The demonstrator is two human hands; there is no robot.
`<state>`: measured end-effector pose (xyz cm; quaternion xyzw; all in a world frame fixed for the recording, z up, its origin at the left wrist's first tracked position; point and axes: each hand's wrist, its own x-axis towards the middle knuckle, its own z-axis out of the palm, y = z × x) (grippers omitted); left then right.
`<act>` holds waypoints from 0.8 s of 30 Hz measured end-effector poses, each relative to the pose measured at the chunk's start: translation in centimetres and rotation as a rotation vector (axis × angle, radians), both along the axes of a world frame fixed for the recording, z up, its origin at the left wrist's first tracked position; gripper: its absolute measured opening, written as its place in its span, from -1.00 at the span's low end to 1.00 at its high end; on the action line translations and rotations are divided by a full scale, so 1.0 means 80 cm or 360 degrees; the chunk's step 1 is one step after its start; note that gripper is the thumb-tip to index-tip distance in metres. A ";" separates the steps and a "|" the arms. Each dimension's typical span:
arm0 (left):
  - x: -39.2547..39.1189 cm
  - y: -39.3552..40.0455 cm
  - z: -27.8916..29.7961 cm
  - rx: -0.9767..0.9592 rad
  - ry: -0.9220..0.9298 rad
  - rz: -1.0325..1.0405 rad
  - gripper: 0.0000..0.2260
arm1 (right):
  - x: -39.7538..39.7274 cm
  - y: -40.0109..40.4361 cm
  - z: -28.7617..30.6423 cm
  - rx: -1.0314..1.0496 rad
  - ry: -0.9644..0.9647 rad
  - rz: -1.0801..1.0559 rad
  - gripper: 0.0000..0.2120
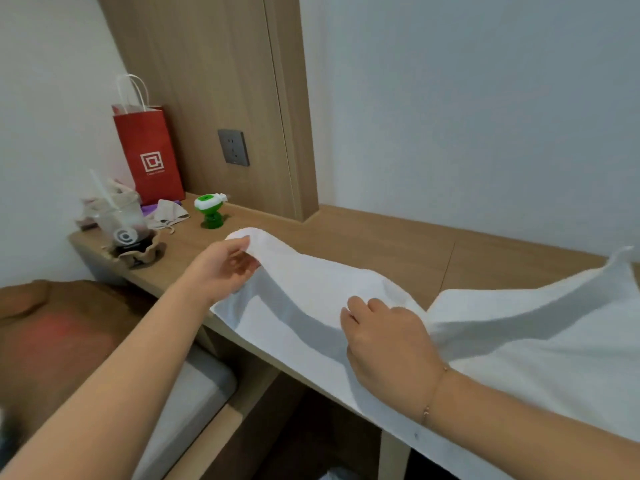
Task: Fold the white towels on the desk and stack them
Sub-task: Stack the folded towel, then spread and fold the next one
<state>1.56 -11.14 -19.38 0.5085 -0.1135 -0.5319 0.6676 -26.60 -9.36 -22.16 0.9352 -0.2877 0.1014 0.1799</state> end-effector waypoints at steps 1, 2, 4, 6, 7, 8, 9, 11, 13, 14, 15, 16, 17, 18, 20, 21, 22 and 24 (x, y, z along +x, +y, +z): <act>0.004 0.010 -0.011 0.0099 -0.0198 0.0048 -0.91 | 0.006 0.011 -0.008 0.0078 0.0041 -0.0004 -0.77; 0.008 0.019 -0.021 0.0193 -0.0395 0.0092 -0.95 | 0.012 0.018 -0.016 0.0181 0.0043 -0.0004 -0.78; 0.015 0.038 -0.037 0.0384 -0.0813 0.0091 -0.89 | 0.020 0.022 -0.041 0.0392 0.0028 -0.0030 -0.75; 0.020 0.053 -0.052 0.0539 -0.1168 0.0019 -0.86 | 0.020 0.024 -0.055 0.0433 0.0015 -0.0011 -0.68; 0.020 0.060 -0.060 0.0573 -0.1297 -0.0005 -0.85 | 0.018 0.023 -0.061 0.0427 -0.0013 0.0000 -0.63; 0.019 0.065 -0.068 0.0572 -0.1400 -0.0008 -0.82 | 0.015 0.021 -0.068 0.0423 -0.0052 0.0018 -0.59; 0.016 0.068 -0.074 0.0544 -0.1480 0.0009 -0.79 | 0.012 0.017 -0.072 0.0428 -0.0084 0.0041 -0.57; 0.008 0.071 -0.079 0.0508 -0.1600 0.0062 -0.77 | 0.003 0.006 -0.076 0.0462 -0.0151 0.0095 -0.59; 0.005 0.068 -0.079 0.0575 -0.1665 0.0074 -0.70 | -0.011 -0.011 -0.076 0.0549 -0.0244 0.0136 -0.63; 0.004 0.066 -0.078 0.0608 -0.1666 0.0057 -0.61 | -0.021 -0.022 -0.075 0.0575 -0.0279 0.0154 -0.63; 0.003 0.065 -0.078 0.0626 -0.1640 0.0029 -0.52 | -0.032 -0.033 -0.075 0.0578 -0.0308 0.0170 -0.63; 0.000 0.064 -0.077 0.0629 -0.1603 -0.0013 -0.47 | -0.043 -0.043 -0.073 0.0575 -0.0346 0.0190 -0.61; -0.003 0.063 -0.077 0.0627 -0.1571 -0.0067 -0.47 | -0.054 -0.053 -0.070 0.0571 -0.0385 0.0222 -0.60; -0.007 0.062 -0.076 0.0634 -0.1555 -0.0133 -0.52 | -0.066 -0.065 -0.068 0.0562 -0.0400 0.0258 -0.60; -0.017 0.061 -0.076 0.0658 -0.1532 -0.0260 -0.68 | -0.090 -0.088 -0.061 0.0516 -0.0361 0.0317 -0.65; -0.023 0.060 -0.076 0.0651 -0.1491 -0.0305 -0.76 | -0.102 -0.099 -0.058 0.0487 -0.0334 0.0329 -0.66; -0.030 0.061 -0.076 0.0625 -0.1429 -0.0342 -0.83 | -0.114 -0.110 -0.055 0.0466 -0.0305 0.0324 -0.67; -0.044 0.063 -0.079 0.0552 -0.1322 -0.0399 -0.89 | -0.131 -0.123 -0.048 0.0438 -0.0247 0.0286 -0.73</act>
